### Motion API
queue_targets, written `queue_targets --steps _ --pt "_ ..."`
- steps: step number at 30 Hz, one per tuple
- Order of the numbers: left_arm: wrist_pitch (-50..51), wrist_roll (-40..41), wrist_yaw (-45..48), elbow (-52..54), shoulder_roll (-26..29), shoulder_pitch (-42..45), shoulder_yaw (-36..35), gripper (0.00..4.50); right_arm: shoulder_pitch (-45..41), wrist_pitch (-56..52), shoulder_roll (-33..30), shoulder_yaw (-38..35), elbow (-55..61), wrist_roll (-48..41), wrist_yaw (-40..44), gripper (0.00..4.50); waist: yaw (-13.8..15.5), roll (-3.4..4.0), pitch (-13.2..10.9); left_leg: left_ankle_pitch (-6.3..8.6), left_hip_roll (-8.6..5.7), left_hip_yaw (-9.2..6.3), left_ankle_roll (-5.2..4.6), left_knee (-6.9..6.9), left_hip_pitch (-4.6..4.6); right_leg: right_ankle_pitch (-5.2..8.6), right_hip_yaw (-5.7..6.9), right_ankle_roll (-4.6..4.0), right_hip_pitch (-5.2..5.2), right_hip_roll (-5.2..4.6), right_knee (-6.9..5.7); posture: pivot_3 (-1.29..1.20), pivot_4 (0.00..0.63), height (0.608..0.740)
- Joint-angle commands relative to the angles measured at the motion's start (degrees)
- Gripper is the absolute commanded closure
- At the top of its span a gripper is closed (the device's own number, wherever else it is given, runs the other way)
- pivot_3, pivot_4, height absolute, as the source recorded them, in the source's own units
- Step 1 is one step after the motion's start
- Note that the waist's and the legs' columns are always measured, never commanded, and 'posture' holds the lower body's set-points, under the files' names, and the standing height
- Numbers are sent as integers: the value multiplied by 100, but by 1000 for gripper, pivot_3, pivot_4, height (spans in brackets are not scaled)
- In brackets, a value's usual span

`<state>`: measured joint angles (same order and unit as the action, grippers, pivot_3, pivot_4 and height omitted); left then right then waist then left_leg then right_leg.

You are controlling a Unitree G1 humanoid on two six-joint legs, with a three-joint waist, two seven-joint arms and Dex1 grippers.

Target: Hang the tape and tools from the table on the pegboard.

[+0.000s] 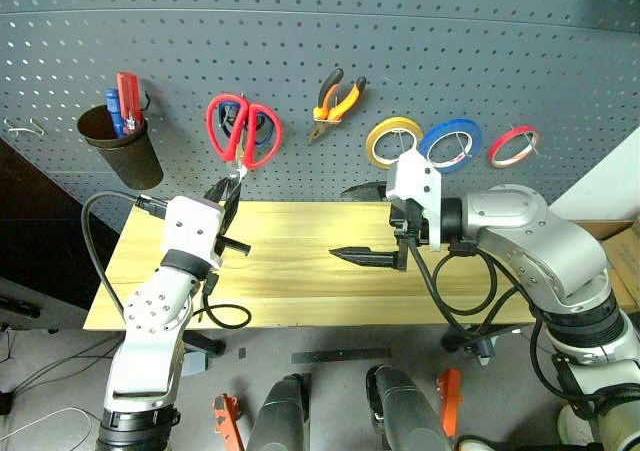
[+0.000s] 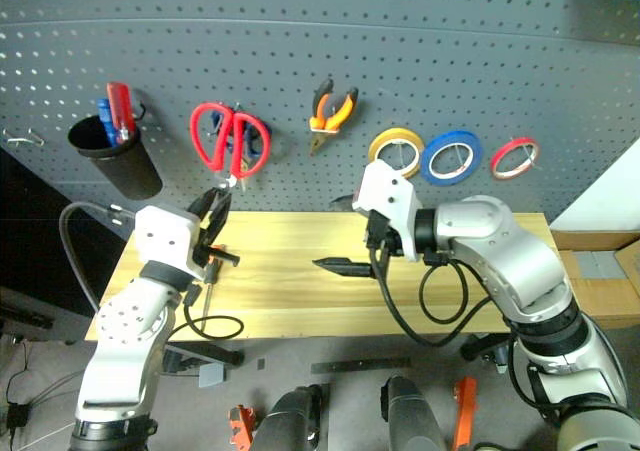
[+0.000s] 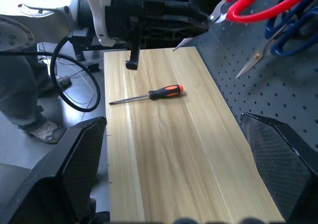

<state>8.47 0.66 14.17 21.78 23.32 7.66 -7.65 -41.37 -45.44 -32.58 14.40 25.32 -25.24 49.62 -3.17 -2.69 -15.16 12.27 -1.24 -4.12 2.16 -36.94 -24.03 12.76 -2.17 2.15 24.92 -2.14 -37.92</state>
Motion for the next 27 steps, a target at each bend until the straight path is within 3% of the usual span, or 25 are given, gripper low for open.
queue_targets --steps 1,27 --pt "-11 -131 -50 -70 49 126 -20 4221 -125 114 3 -45 84 47 -19 0 -3 0 0 0 0 1 0 0 0 0 -1 0 0 0 0 -71 205 740" --pt "105 -253 21 -989 55 542 75 4221 -785 312 628 -438 -290 84 -630 0 -16 0 0 1 -1 -8 -1 0 0 -1 -4 0 1 -2 -3 -99 223 740"
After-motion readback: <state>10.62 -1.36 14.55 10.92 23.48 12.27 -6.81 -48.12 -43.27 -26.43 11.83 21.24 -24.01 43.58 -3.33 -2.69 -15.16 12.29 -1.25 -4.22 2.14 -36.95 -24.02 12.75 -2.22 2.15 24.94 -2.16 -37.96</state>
